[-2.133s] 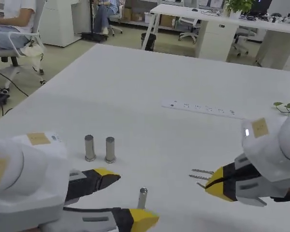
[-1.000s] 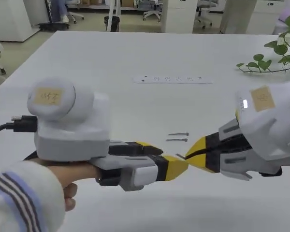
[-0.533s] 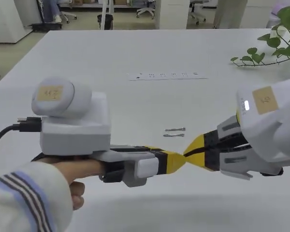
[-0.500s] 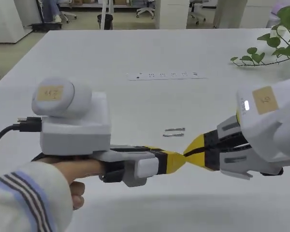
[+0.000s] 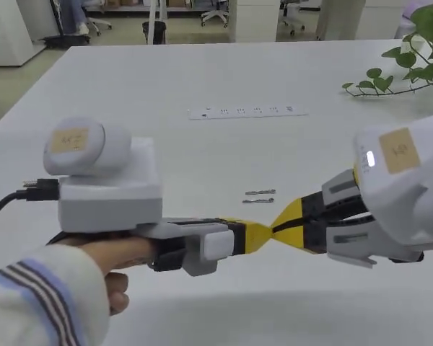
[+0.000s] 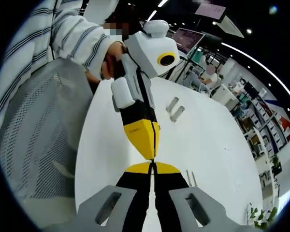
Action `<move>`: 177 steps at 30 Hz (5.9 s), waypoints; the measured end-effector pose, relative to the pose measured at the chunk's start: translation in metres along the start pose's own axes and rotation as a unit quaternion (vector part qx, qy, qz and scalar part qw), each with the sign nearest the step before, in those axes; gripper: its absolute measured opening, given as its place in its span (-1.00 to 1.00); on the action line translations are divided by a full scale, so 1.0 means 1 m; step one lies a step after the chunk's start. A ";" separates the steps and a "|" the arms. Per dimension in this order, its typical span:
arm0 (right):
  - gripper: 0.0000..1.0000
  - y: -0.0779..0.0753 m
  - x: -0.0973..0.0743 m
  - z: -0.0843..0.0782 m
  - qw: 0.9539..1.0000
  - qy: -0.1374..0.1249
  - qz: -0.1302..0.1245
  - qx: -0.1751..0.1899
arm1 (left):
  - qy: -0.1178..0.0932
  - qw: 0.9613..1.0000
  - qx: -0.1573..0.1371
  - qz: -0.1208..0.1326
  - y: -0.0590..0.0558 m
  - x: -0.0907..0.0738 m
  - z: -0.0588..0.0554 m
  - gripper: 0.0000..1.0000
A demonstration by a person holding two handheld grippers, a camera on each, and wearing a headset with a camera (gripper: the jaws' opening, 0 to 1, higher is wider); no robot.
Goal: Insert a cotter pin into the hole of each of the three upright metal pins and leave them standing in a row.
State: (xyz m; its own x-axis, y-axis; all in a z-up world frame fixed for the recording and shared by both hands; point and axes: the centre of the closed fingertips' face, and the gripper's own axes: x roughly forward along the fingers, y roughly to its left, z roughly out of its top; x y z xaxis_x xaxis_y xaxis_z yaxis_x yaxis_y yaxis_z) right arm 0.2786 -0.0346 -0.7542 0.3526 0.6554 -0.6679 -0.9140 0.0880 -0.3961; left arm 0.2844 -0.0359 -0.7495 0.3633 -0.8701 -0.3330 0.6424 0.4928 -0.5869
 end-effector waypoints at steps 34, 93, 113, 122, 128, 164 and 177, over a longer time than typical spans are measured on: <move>-0.96 0.008 0.002 0.003 0.999 0.002 0.011 -0.038 | 0.008 0.997 -0.073 0.003 0.001 -0.005 -0.008 -1.00; -0.78 0.062 0.001 0.005 0.959 -0.080 0.185 0.200 | 0.083 0.952 0.274 -0.106 -0.032 -0.028 -0.044 -1.00; -0.91 0.074 0.002 0.012 0.954 -0.084 0.211 0.197 | 0.091 0.936 0.320 -0.118 -0.032 -0.031 -0.048 -1.00; -0.93 0.072 0.003 0.014 0.959 -0.080 0.206 0.176 | 0.085 0.942 0.306 -0.108 -0.029 -0.033 -0.045 -0.99; -0.94 0.070 0.007 0.012 0.961 -0.072 0.204 0.174 | 0.079 0.944 0.305 -0.098 -0.023 -0.035 -0.043 -0.97; -0.94 0.040 0.041 -0.032 0.960 0.088 0.194 0.181 | 0.041 0.963 0.252 0.083 0.085 -0.066 -0.037 -0.12; -0.94 0.022 0.060 -0.040 0.960 0.121 0.194 0.165 | 0.059 0.962 0.251 0.090 0.113 -0.052 -0.044 -0.15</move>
State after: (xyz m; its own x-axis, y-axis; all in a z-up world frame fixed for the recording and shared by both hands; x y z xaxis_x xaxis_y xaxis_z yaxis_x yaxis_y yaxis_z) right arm 0.2883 -0.0234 -0.8285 -0.0271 0.4972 -0.8672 -0.9857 0.1309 0.1058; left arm 0.3089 0.0648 -0.8309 0.4385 -0.7506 -0.4944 0.8322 0.5468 -0.0921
